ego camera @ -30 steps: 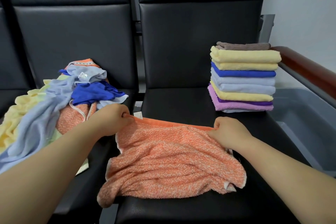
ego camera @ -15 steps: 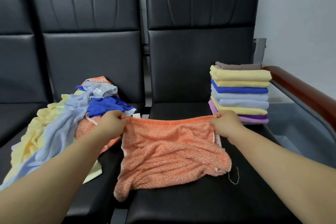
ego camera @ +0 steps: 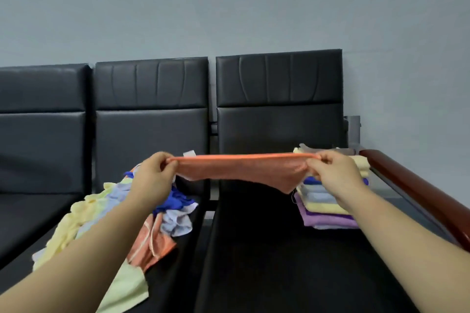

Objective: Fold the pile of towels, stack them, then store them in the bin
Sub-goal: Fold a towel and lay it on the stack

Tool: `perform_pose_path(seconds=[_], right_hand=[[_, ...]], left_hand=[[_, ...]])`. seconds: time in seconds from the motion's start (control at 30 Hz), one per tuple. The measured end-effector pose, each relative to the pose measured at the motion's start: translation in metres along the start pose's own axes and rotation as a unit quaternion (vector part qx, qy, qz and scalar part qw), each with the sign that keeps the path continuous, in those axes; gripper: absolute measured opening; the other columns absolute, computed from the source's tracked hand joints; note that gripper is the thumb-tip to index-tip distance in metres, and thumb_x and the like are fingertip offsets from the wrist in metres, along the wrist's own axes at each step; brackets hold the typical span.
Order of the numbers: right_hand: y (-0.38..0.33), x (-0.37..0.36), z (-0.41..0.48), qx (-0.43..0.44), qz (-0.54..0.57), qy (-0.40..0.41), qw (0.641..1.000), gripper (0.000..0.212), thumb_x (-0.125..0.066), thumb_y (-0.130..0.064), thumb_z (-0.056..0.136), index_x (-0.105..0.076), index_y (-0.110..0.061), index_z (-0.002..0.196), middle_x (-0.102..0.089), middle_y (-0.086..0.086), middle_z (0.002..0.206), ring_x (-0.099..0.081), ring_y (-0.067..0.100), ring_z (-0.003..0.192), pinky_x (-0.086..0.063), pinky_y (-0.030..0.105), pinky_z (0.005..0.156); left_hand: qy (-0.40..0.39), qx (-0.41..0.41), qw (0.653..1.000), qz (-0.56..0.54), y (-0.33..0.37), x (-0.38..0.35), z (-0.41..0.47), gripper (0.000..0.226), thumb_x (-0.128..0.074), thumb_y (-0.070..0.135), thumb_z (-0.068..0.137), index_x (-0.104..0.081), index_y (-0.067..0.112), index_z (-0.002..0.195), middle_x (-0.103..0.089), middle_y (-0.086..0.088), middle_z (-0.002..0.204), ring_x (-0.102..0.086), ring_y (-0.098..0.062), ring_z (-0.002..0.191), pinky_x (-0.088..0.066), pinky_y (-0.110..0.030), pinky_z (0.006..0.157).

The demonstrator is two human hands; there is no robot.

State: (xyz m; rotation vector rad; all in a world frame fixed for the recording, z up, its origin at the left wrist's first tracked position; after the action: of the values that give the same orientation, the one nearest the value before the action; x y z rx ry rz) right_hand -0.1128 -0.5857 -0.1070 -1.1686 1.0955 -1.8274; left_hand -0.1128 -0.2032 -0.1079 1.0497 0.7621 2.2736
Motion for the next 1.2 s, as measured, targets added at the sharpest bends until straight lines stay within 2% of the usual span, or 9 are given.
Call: perform_pose_path(seconds=[0.1, 0.23, 0.33, 0.5, 0.7, 0.97, 1.03, 1.1, 1.2], right_hand=[[0.061, -0.005, -0.037, -0.067, -0.082, -0.073, 0.992, 0.018, -0.069, -0.021, 0.093, -0.072, -0.011, 0.079, -0.068, 0.006, 0.069, -0.063, 0.024, 0.071, -0.048, 0.035, 0.064], [0.139, -0.023, -0.069, -0.118, -0.232, -0.153, 0.953, 0.028, -0.074, -0.027, 0.088, -0.068, -0.015, 0.063, -0.067, 0.0, 0.06, -0.063, 0.019, 0.063, -0.048, 0.035, 0.064], [0.139, -0.026, -0.067, -0.111, -0.196, -0.131, 0.966, 0.025, -0.075, -0.031, 0.091, -0.074, -0.019, 0.069, -0.072, 0.0, 0.065, -0.064, 0.015, 0.062, -0.049, 0.034, 0.064], [0.137, -0.022, -0.062, -0.076, -0.252, -0.137, 0.955, 0.019, -0.066, -0.031, 0.099, -0.072, -0.032, 0.081, -0.07, -0.006, 0.081, -0.063, 0.012, 0.077, -0.047, 0.031, 0.067], [0.133, -0.035, -0.056, -0.113, -0.043, -0.038, 0.992, 0.009, -0.067, -0.03, 0.1, -0.077, -0.029, 0.099, -0.075, -0.004, 0.091, -0.069, 0.017, 0.091, -0.059, 0.039, 0.086], [0.095, -0.033, -0.053, -0.116, 0.217, -0.087, 0.965, 0.017, -0.06, -0.024, 0.105, -0.077, -0.022, 0.109, -0.079, -0.001, 0.106, -0.07, 0.015, 0.111, -0.053, 0.037, 0.103], [0.095, -0.029, -0.054, -0.091, 0.156, -0.078, 0.981, 0.018, -0.056, -0.024, 0.107, -0.074, -0.023, 0.107, -0.076, 0.003, 0.107, -0.068, 0.016, 0.11, -0.054, 0.041, 0.101], [0.097, -0.025, -0.058, -0.047, 0.001, -0.079, 0.996, 0.018, -0.052, -0.024, 0.107, -0.069, -0.025, 0.101, -0.069, 0.001, 0.102, -0.062, 0.015, 0.1, -0.052, 0.034, 0.085], [0.1, -0.019, -0.063, -0.022, -0.202, -0.185, 0.962, 0.017, -0.051, -0.026, 0.106, -0.067, -0.027, 0.102, -0.066, -0.006, 0.102, -0.061, 0.011, 0.094, -0.049, 0.031, 0.076]], left_hand=[[-0.134, 0.035, 0.989, 0.047, -0.046, -0.023, -0.047, 0.022, -0.064, 0.015, 0.095, -0.061, 0.021, 0.074, -0.059, 0.01, 0.064, -0.057, -0.012, 0.071, -0.038, -0.029, 0.063], [-0.286, 0.069, 0.951, 0.099, -0.102, -0.049, -0.101, 0.024, -0.067, 0.019, 0.095, -0.061, 0.022, 0.071, -0.062, 0.01, 0.071, -0.061, -0.019, 0.102, -0.041, -0.03, 0.078], [-0.255, 0.074, 0.961, 0.078, -0.105, -0.051, -0.095, 0.02, -0.065, 0.016, 0.096, -0.062, 0.015, 0.076, -0.065, -0.004, 0.094, -0.05, -0.014, 0.116, -0.035, -0.028, 0.086], [-0.201, 0.099, 0.974, 0.014, -0.104, -0.049, -0.083, 0.021, -0.065, 0.017, 0.096, -0.059, 0.013, 0.076, -0.06, -0.011, 0.087, -0.058, -0.027, 0.084, -0.045, -0.045, 0.085], [-0.178, 0.159, 0.969, -0.061, -0.109, -0.052, -0.087, 0.019, -0.062, 0.027, 0.092, -0.059, 0.016, 0.076, -0.056, -0.005, 0.085, -0.053, -0.022, 0.077, -0.043, -0.043, 0.078], [-0.143, 0.187, 0.961, -0.143, -0.083, -0.043, -0.096, 0.02, -0.061, 0.035, 0.088, -0.056, 0.021, 0.074, -0.058, 0.001, 0.102, -0.052, -0.02, 0.098, -0.039, -0.043, 0.091], [-0.132, 0.194, 0.963, -0.132, -0.079, -0.042, -0.101, 0.023, -0.056, 0.019, 0.098, -0.052, 0.025, 0.076, -0.054, 0.008, 0.117, -0.049, -0.015, 0.108, -0.037, -0.038, 0.1], [-0.125, 0.199, 0.965, -0.119, -0.081, -0.044, -0.102, 0.028, -0.052, 0.014, 0.098, -0.051, 0.025, 0.072, -0.054, 0.009, 0.098, -0.049, -0.012, 0.09, -0.035, -0.035, 0.087], [-0.165, 0.223, 0.958, -0.066, -0.085, -0.045, -0.105, 0.025, -0.047, 0.013, 0.096, -0.06, 0.015, 0.075, -0.057, 0.004, 0.092, -0.053, -0.021, 0.087, -0.042, -0.044, 0.084]])
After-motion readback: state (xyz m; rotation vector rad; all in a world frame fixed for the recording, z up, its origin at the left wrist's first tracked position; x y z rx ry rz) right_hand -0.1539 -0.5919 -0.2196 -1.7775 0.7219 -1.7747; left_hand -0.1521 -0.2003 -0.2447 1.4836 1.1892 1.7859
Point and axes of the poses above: each hand's wrist, its own z-axis towards the middle knuckle, its own x-axis out of the back of the hand, y = z × x, the point moved 1 cm from there along z, towards the middle knuckle
